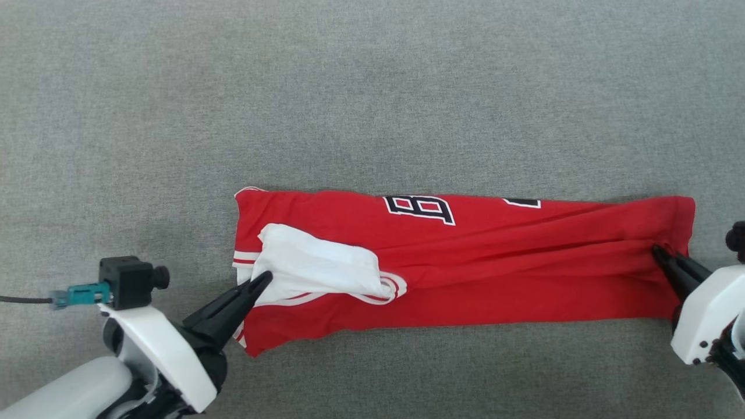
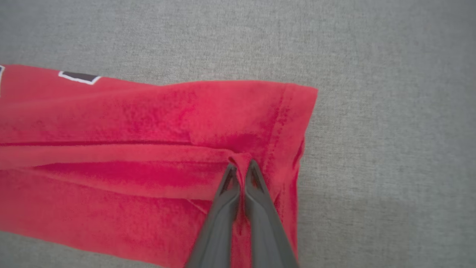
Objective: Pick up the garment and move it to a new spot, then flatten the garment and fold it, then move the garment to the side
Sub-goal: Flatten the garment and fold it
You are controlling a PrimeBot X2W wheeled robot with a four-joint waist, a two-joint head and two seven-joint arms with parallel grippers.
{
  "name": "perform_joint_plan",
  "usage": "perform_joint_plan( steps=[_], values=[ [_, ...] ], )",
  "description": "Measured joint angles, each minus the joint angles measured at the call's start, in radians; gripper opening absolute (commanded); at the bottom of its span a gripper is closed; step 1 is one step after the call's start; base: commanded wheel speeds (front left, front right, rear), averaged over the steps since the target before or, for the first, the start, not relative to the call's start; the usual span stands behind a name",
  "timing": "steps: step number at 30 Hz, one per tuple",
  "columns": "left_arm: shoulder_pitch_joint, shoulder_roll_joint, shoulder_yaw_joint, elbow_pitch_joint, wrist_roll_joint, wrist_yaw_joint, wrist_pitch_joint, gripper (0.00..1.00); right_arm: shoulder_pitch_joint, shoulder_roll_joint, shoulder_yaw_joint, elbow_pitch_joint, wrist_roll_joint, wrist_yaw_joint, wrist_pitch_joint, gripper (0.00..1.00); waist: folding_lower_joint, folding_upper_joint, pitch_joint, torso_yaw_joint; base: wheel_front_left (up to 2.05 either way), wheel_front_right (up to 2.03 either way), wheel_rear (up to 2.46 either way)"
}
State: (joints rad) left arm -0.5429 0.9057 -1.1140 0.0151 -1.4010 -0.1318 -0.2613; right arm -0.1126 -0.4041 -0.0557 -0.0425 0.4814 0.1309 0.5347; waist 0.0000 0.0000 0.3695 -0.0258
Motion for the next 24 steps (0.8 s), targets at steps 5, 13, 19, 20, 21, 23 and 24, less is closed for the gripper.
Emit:
perform_joint_plan(
  steps=[5,13,19,20,21,23,24],
  values=[
    [0.0,-0.041,0.007,0.066,0.046,0.0,0.0,0.13,-0.026,0.016,0.011,0.051,-0.009,0.0,-0.035,0.25,0.0,0.0,0.004,0.0,0.0,0.0,0.0],
    [0.053,-0.082,0.096,0.103,0.109,0.0,0.0,1.0,-0.026,0.01,-0.048,0.068,0.019,0.0,-0.035,1.0,0.0,0.0,-0.027,0.009,0.0,0.0,0.0],
    [0.169,-0.179,0.288,0.143,0.177,0.0,0.0,1.0,-0.035,0.02,-0.07,0.158,0.04,0.0,0.051,1.0,0.0,0.0,-0.057,0.027,0.0,0.0,0.0],
    [0.188,-0.194,0.321,0.162,0.213,0.0,0.0,1.0,-0.041,0.022,-0.074,0.178,0.046,0.0,0.062,1.0,0.0,0.0,-0.061,0.033,0.0,0.0,0.0],
    [0.206,-0.21,0.353,0.186,0.265,0.0,0.0,1.0,-0.045,0.023,-0.078,0.195,0.053,0.0,0.069,1.0,0.0,0.0,-0.064,0.039,0.0,0.0,0.0],
    [0.237,-0.253,0.423,0.228,0.347,0.0,0.0,1.0,-0.054,0.024,-0.088,0.229,0.067,0.0,0.083,1.0,0.0,0.0,-0.071,0.054,0.0,0.0,0.0],
    [0.253,-0.282,0.45,0.239,0.375,0.0,0.0,1.0,-0.058,0.025,-0.09,0.242,0.074,0.0,0.089,1.0,0.0,0.0,-0.074,0.062,0.0,0.0,0.0]
  ],
)
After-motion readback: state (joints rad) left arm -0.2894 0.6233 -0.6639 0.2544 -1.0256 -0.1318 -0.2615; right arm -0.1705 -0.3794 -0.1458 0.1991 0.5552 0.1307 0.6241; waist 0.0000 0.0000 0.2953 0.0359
